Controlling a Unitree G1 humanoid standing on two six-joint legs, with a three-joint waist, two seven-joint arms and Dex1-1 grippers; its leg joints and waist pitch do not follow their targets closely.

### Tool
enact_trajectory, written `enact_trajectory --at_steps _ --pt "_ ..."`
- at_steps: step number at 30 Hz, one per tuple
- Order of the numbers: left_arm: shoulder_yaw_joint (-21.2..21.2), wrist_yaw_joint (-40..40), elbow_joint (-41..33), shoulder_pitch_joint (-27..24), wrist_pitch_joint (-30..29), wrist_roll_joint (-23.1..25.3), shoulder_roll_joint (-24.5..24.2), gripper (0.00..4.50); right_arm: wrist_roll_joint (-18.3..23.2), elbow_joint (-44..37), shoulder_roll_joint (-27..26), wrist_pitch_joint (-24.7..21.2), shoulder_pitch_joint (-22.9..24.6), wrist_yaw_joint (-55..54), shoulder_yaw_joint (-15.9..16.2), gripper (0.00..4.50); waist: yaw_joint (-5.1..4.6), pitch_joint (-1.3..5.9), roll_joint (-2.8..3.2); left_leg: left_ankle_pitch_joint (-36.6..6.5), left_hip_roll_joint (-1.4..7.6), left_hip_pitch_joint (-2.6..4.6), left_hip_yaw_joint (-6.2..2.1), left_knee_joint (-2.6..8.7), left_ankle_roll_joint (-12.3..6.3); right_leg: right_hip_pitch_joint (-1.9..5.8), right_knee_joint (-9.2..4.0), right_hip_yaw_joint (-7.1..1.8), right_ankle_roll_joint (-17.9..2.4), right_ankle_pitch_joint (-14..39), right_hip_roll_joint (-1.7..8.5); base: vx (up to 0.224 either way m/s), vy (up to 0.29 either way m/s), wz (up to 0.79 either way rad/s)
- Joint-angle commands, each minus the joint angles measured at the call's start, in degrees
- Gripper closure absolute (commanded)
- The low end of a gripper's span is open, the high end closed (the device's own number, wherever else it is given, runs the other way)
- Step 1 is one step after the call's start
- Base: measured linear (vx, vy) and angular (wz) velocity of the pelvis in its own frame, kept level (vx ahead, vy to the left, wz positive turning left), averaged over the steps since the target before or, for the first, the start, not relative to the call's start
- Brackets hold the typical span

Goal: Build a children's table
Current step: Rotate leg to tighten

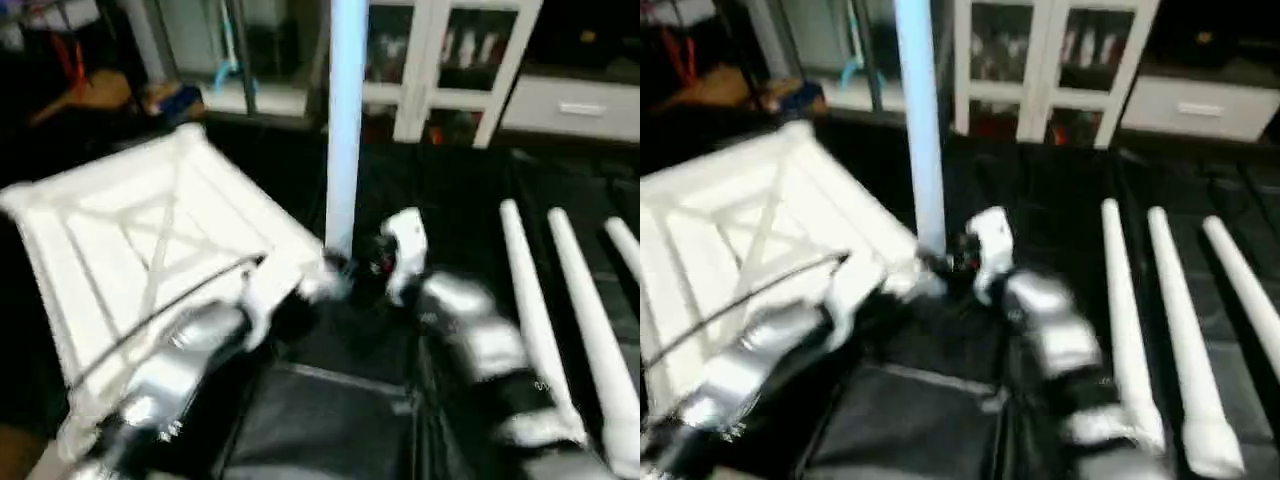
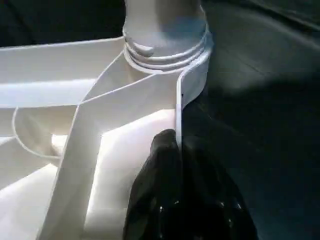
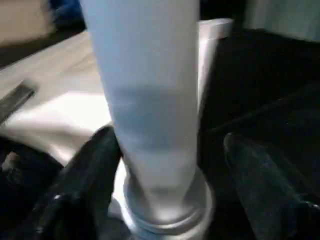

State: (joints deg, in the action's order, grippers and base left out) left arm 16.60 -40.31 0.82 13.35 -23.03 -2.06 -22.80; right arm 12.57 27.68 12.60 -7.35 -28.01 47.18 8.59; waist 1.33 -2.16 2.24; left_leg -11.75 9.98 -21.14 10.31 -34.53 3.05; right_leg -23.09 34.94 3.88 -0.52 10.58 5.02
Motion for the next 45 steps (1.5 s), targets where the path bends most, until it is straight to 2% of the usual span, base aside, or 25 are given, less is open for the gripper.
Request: enact_trajectory --at_steps 1,3,8,15,21,22,25,27,30,31,38,39,40,43,45 --pt "0.66 -3.88 -2.73 -1.40 1.66 -2.51 -0.83 4.50 -1.33 -1.08 2.05 -0.84 1.25 4.45 1.76 0.71 0.38 3.15 -0.38 -8.65 3.08 0.31 -0.88 4.05 -5.88 2.74 -3.61 -2.51 -14.59 6.98 3.04 0.000 0.000 0.00" --pt "0.66 -5.01 -3.90 -2.17 1.47 -3.19 -1.76 4.50 -0.70 -2.59 3.62 -1.79 2.03 7.38 2.65 0.54 0.69 3.06 -0.42 -9.11 3.07 0.39 -0.78 4.08 -5.51 2.66 -3.75 -2.63 -14.57 7.97 3.03 0.000 0.000 0.00" --pt "0.57 -6.75 -5.68 -3.41 1.86 -3.67 -2.98 4.50 0.92 -6.36 6.20 -4.54 3.17 13.26 4.44 0.54 0.75 2.93 -0.63 -11.02 3.13 0.38 -0.92 4.37 -4.39 2.69 -3.99 -2.70 -13.30 10.96 3.10 0.000 0.000 0.00" --pt "1.15 -7.80 -6.65 -3.46 0.99 -3.85 -3.04 4.50 -1.14 -2.97 4.23 -2.25 2.52 10.70 4.64 0.54 0.65 2.92 -0.64 -10.53 3.04 0.37 -0.91 4.36 -3.74 2.52 -4.02 -2.74 -13.36 11.27 3.09 0.000 0.000 0.00" --pt "1.47 -8.05 -6.86 -3.60 0.71 -3.74 -3.14 4.50 -1.41 -2.30 3.42 -2.92 2.30 9.64 4.29 0.97 0.72 3.07 -0.63 -8.79 2.99 0.36 -0.86 4.19 -4.13 2.67 -3.67 -2.70 -13.81 8.41 3.01 0.000 0.000 0.00" --pt "1.56 -8.27 -7.21 -3.88 0.40 -3.76 -3.13 4.50 -1.39 -1.98 3.22 -2.93 2.29 9.29 4.06 1.16 0.75 3.10 -0.63 -8.68 2.98 0.38 -0.84 4.17 -4.18 2.68 -3.66 -2.70 -13.85 8.27 3.04 0.000 0.000 0.00" --pt "1.83 -9.04 -7.88 -4.44 0.03 -4.02 -3.36 4.50 -0.97 -2.22 3.07 -3.05 2.58 9.32 3.86 1.34 0.78 3.09 -0.62 -8.68 3.03 0.37 -0.85 4.17 -4.26 2.71 -3.66 -2.70 -14.03 8.46 3.09 0.000 0.000 0.00" --pt "1.90 -9.18 -7.97 -4.57 -0.03 -4.05 -3.40 4.50 -0.92 -2.30 3.02 -3.09 2.69 9.47 3.77 1.65 0.75 3.12 -0.59 -8.64 3.01 0.44 -0.81 4.10 -4.36 2.65 -3.66 -2.70 -14.07 8.14 3.02 0.000 0.000 0.00" --pt "1.97 -9.31 -7.96 -4.66 -0.15 -4.02 -3.48 4.50 -0.77 -2.32 2.93 -3.13 2.83 9.67 3.49 1.69 0.71 3.05 -0.70 -9.05 3.00 0.38 -0.84 4.16 -4.26 2.71 -3.70 -2.70 -13.93 8.83 3.04 0.000 0.000 0.00" --pt "1.97 -9.49 -7.84 -4.66 -0.22 -3.95 -3.70 4.50 -0.35 -2.39 2.87 -3.40 2.88 9.85 3.09 1.80 0.73 3.09 -0.45 -9.12 3.01 0.47 -0.86 4.15 -4.11 2.68 -3.69 -2.70 -13.91 8.87 3.05 0.000 0.000 0.00" --pt "1.69 -8.34 -7.26 -4.38 -0.43 -3.09 -3.34 4.50 0.31 -2.92 2.42 -3.89 3.62 9.22 2.51 1.87 0.70 3.16 -0.60 -8.18 2.95 0.40 -0.82 4.03 -4.47 2.78 -3.54 -2.68 -14.31 7.19 2.99 0.000 0.000 0.00" --pt "1.70 -8.20 -7.08 -4.19 -0.47 -2.98 -3.22 4.50 -0.24 -2.59 2.07 -3.57 3.83 8.13 2.55 1.88 0.77 3.16 -0.83 -8.09 2.97 0.38 -0.82 4.02 -4.61 2.82 -3.52 -2.69 -14.31 7.49 3.07 0.000 0.000 0.00" --pt "1.62 -7.83 -6.94 -4.08 -0.50 -2.85 -3.03 4.50 -0.43 -2.29 1.68 -3.42 4.00 7.21 2.38 1.88 0.80 3.12 -0.70 -8.18 2.98 0.40 -0.81 4.05 -4.58 2.76 -3.57 -2.70 -14.29 7.79 3.08 0.000 0.000 0.00" --pt "1.25 -6.20 -6.21 -3.57 -1.00 -2.32 -2.19 4.50 -1.36 -0.92 0.30 -2.88 3.98 3.18 1.59 1.88 0.63 3.04 -0.63 -9.27 3.01 0.45 -0.86 4.21 -3.90 2.66 -3.71 -2.70 -13.87 9.35 3.02 0.000 0.000 0.00" --pt "1.17 -4.39 -4.96 -2.75 -1.81 -1.40 -1.29 4.50 -2.31 0.52 -1.11 -2.69 3.58 -1.09 0.75 1.88 0.42 2.85 -0.75 -10.99 2.97 0.46 -0.87 4.42 -2.80 2.57 -4.05 -2.74 -13.19 11.92 3.07 0.000 0.000 0.00"
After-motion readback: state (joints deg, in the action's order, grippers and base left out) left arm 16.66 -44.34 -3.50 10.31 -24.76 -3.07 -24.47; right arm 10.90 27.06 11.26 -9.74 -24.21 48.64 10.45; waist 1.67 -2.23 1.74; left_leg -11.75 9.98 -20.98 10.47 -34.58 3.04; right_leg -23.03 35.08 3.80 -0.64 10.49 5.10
